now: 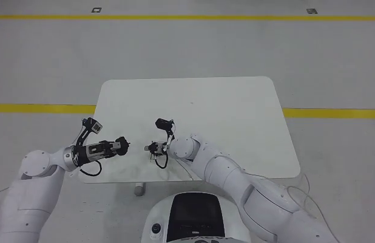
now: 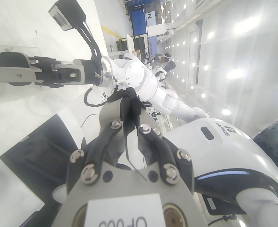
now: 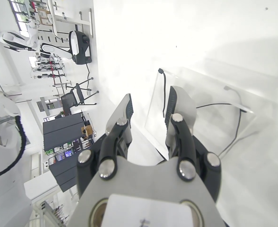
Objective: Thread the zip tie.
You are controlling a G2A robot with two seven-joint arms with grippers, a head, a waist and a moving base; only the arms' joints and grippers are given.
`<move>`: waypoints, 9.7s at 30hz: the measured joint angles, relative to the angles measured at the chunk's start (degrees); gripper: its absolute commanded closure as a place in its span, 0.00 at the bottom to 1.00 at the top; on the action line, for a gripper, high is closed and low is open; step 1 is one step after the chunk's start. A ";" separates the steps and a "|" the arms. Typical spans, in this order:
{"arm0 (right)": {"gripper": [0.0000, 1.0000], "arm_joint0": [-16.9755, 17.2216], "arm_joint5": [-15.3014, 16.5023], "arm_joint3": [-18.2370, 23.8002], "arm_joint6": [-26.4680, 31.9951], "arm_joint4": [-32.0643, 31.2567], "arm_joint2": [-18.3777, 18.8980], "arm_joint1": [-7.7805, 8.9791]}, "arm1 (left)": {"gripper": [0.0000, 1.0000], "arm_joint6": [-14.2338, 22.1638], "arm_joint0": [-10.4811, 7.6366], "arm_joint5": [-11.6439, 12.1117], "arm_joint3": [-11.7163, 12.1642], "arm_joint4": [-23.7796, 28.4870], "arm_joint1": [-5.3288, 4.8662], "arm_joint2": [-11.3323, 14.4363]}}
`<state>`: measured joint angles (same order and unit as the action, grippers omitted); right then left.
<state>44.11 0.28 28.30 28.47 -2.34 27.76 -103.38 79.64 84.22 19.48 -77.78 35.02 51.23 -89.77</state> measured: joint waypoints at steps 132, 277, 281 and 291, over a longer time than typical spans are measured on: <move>1.00 1.85 19.20 -5.49 2.44 -4.54 15.39 -0.81 | 1.00 0.00 0.00 0.00 0.00 0.00 0.00 0.00; 1.00 33.58 -9.51 47.66 -60.84 -66.63 5.15 8.98 | 1.00 0.00 0.00 0.00 0.00 0.00 0.00 0.00; 1.00 33.07 -9.68 46.97 -61.03 -66.22 4.33 8.84 | 1.00 0.00 0.00 0.00 0.00 0.00 0.00 0.00; 1.00 32.16 -10.30 45.79 -60.88 -65.86 2.91 8.58 | 1.00 0.00 0.00 0.00 0.00 0.00 0.00 0.00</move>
<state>76.28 -10.02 74.08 -32.41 -68.20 30.67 -94.80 79.64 84.22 19.48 -77.78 35.02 51.23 -89.77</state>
